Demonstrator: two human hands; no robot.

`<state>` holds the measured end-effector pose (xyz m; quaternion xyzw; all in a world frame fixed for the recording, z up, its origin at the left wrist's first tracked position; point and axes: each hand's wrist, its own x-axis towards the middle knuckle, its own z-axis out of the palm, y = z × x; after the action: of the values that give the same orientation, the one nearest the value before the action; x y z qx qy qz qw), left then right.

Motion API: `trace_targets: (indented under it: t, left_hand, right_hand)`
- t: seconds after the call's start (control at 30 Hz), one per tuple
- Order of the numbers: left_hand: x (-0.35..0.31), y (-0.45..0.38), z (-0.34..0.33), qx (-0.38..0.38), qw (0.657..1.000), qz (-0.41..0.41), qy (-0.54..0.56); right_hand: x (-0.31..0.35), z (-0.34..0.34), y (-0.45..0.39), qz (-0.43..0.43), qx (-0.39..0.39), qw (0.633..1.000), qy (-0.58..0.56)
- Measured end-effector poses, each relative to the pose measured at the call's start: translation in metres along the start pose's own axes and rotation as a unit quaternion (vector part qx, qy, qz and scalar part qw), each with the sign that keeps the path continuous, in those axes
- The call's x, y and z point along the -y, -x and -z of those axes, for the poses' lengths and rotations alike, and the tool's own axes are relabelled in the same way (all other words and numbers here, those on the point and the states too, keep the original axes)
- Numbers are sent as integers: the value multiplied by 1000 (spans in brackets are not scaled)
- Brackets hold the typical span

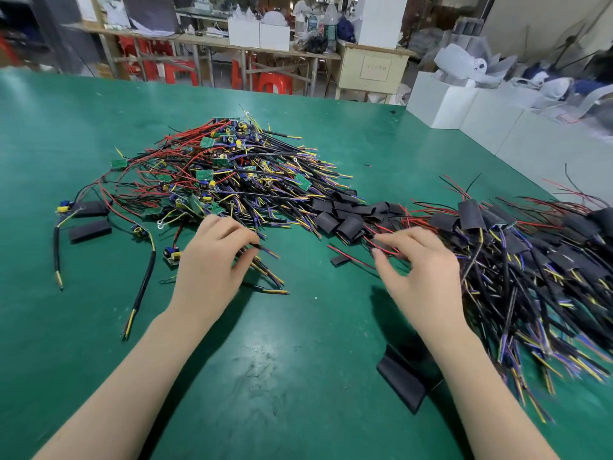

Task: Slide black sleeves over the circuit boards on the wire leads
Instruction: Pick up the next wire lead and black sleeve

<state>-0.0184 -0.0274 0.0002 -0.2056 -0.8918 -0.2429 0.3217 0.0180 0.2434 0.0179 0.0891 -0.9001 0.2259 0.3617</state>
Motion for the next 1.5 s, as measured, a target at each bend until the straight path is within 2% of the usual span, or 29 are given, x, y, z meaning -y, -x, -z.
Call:
trace_targets:
  t: [0.07, 0.13, 0.23, 0.3, 0.4, 0.5, 0.63, 0.7, 0.87, 0.93, 1.03, 1.1, 1.17, 1.3, 1.5]
  left_hand:
    - [-9, -1, 0, -17, 999, -47, 22]
    - [-19, 0, -3, 11, 995, -93, 44]
    - [-25, 2, -9, 71, 988, -127, 60]
    - [-17, 2, -9, 79, 992, -91, 39]
    - [-1, 2, -6, 88, 996, 9, -6]
    - [7, 3, -5, 88, 996, 27, -19]
    - [8, 3, -5, 49, 998, 0, -28]
    - [8, 3, -4, 2, 999, -28, -42]
    - [-8, -4, 4, -168, 977, -81, -107]
    - [-15, -4, 5, -188, 969, -104, -119]
    - [-17, -1, 0, -79, 986, -130, -65]
    - [-14, 2, -3, 5, 993, -113, -16]
    - [-11, 4, -4, 50, 995, -73, 38]
    - [-6, 6, -7, 78, 993, 5, 88]
    - [-8, 7, -11, 87, 994, 7, 72]
  right_hand:
    - [-3, 4, 0, -18, 74, 997, -20]
    - [-5, 8, 0, -32, 125, 992, -6]
    - [-8, 12, -2, -56, 135, 989, 15]
    - [-7, 9, -2, -59, 126, 990, 24]
    - [-7, 0, -8, -65, 127, 990, 14]
    - [-9, -15, -21, -28, 196, 980, 28]
    - [-11, -39, -41, -7, 284, 957, 62]
    - [-13, -48, -49, 0, 310, 945, 102]
    - [-13, -53, -57, -2, 274, 950, 148]
    - [-11, -52, -58, -12, 278, 952, 130]
    - [-10, -49, -60, -25, 280, 955, 99]
    - [-11, -47, -62, -28, 278, 956, 93]
    - [-13, -43, -62, -30, 272, 957, 96]
    - [-21, -27, -52, -38, 237, 969, 57]
    - [-19, -7, -24, -23, 176, 984, -27]
